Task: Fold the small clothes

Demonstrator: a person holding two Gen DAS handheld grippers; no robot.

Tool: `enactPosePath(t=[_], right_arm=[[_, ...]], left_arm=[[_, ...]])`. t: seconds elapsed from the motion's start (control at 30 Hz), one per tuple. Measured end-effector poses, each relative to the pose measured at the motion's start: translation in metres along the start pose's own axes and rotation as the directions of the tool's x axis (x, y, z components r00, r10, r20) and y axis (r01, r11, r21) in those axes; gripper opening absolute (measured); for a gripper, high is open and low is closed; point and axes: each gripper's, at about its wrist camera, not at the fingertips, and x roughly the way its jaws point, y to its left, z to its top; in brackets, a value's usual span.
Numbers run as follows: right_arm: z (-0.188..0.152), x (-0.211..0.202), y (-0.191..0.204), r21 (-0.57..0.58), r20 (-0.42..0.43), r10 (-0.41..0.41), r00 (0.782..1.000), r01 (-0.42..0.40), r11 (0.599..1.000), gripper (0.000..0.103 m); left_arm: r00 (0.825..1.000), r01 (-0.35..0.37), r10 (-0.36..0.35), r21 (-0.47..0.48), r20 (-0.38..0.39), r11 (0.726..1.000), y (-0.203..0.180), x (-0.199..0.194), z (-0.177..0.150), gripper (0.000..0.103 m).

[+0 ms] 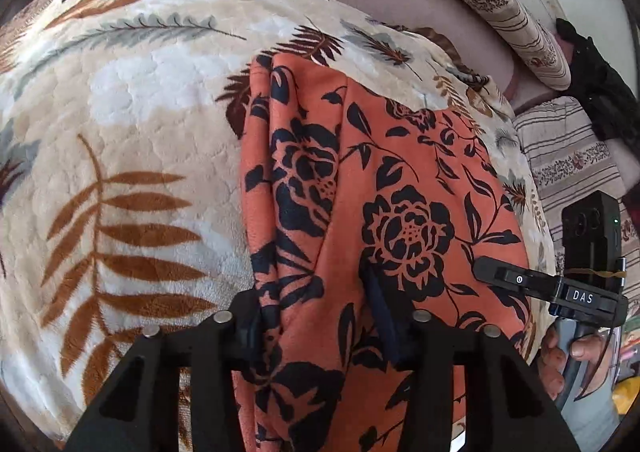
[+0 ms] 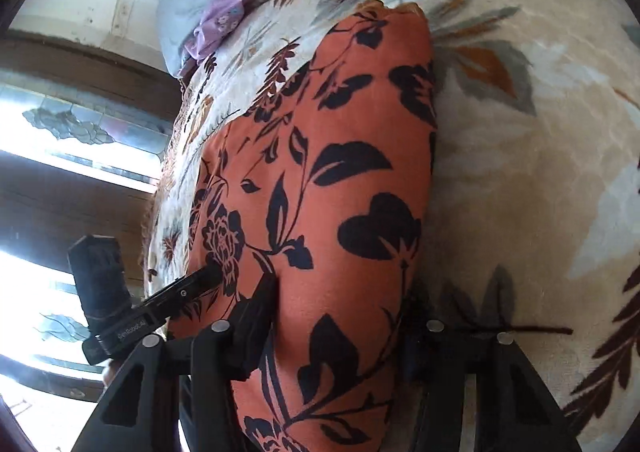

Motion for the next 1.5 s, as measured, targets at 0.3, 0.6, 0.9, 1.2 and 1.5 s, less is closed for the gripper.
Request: enactPosePath(t=[0.3, 0.6, 0.9, 1.2, 1.5], right_arm=[[0.042, -0.099, 0.023, -0.153, 0.224, -0.045, 0.973, 0.081, 0.985, 0.035], [0.047, -0.087, -0.105, 0.16, 0.147, -0.15, 0.978, 0.126, 0.979, 0.066], [0.029, -0.137, -0.068, 0.096, 0.368, -0.087, 0.926, 0.055, 0.994, 0.075], [0.031, -0.094, -0.06, 0.099, 0.23, -0.015, 0.973, -0.008, 0.995, 0.084], [0.115, -0.064, -0.103, 0.199, 0.186, -0.132, 0.974, 0.094, 0.975, 0.086]], left_arm=[[0.981, 0.04, -0.066, 0.143, 0.182, 0.989, -0.06, -0.04, 0.035, 0.027], [0.995, -0.094, 0.1, 0.185, -0.021, 0.978, -0.047, 0.053, 0.02, 0.057], [0.979, -0.148, 0.126, 0.133, 0.162, 0.98, -0.017, -0.025, -0.013, 0.07], [0.984, -0.177, 0.173, 0.107, 0.047, 0.978, -0.004, -0.007, -0.04, 0.072], [0.98, -0.197, 0.193, 0.108, 0.049, 0.974, -0.006, -0.002, -0.042, 0.073]])
